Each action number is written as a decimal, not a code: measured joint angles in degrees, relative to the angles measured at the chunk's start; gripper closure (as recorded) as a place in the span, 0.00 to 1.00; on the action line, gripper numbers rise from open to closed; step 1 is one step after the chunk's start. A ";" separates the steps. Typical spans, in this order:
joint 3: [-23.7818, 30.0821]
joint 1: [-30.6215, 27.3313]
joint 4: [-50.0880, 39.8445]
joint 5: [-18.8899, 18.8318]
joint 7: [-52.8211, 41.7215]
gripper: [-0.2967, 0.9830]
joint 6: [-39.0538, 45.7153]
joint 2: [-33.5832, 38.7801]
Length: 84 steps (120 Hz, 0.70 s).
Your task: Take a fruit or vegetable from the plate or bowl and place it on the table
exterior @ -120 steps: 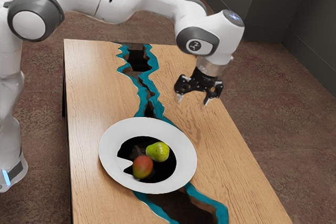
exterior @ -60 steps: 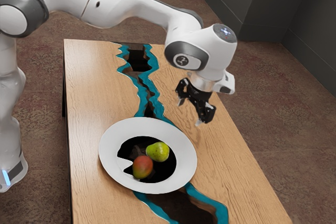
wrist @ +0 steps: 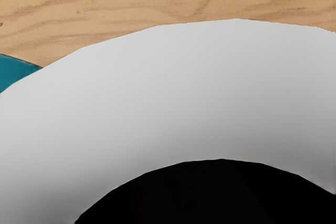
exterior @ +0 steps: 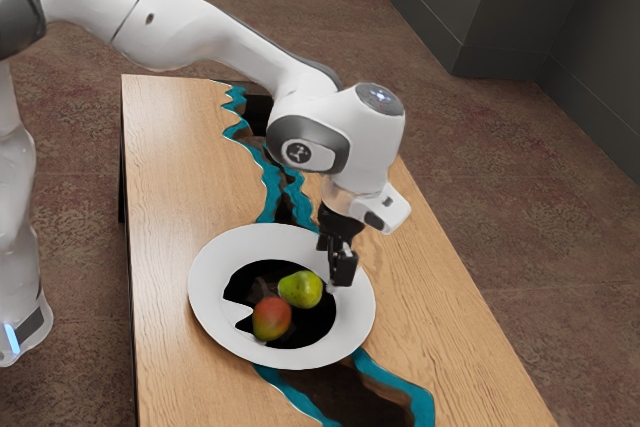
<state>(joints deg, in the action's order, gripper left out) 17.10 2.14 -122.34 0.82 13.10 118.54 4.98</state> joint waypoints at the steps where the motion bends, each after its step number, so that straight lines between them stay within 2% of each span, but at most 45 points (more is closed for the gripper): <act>1: 0.01 -0.11 -0.14 0.19 -0.30 0.23 0.16 0.00; 23: 0.03 -1.03 -1.00 2.24 -5.98 0.23 2.97 -1.10; 61: 1.06 -0.75 -0.39 2.35 -12.54 0.23 7.25 -2.69; 84: 2.93 1.14 -3.87 2.90 -13.90 0.23 8.83 1.61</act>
<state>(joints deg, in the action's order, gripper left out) 20.04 3.29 -126.20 3.71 -0.80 127.37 6.59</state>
